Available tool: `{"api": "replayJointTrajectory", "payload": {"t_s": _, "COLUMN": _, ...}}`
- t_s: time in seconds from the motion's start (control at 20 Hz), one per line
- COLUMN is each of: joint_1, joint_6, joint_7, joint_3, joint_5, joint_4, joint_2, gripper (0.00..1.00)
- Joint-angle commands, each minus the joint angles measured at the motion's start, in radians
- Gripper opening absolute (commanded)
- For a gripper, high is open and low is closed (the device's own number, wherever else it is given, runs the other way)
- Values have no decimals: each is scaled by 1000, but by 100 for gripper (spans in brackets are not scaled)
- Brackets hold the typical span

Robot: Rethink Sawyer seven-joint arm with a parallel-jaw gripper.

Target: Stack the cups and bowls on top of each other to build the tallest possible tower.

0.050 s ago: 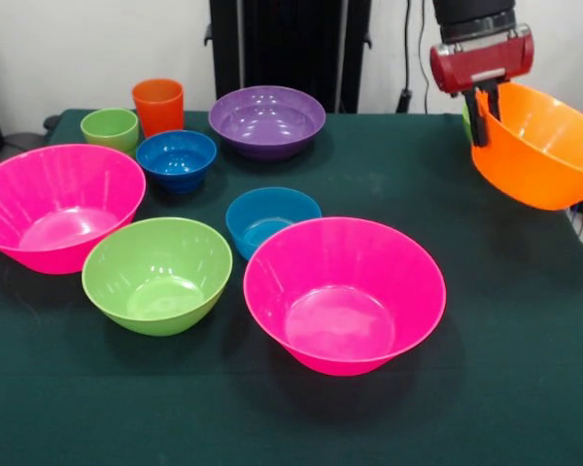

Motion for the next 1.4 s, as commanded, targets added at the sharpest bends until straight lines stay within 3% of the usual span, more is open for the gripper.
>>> {"api": "replayJointTrajectory", "payload": {"t_s": 0.05, "joint_1": -79, "joint_6": -59, "joint_7": 285, "joint_3": 85, "joint_5": -94, "joint_4": -17, "joint_2": -29, "gripper": 0}}
{"api": "replayJointTrajectory", "payload": {"t_s": 0.45, "joint_1": -162, "joint_6": -121, "joint_7": 283, "joint_3": 78, "joint_5": -164, "joint_4": -82, "joint_2": -51, "gripper": 0}}
{"api": "replayJointTrajectory", "payload": {"t_s": 1.0, "joint_1": -341, "joint_6": -163, "joint_7": 297, "joint_3": 63, "joint_5": -217, "joint_4": -212, "joint_2": -24, "gripper": 0}}
{"api": "replayJointTrajectory", "payload": {"t_s": 1.4, "joint_1": -391, "joint_6": -192, "joint_7": 304, "joint_3": 71, "joint_5": -232, "joint_4": -269, "joint_2": -14, "gripper": 0}}
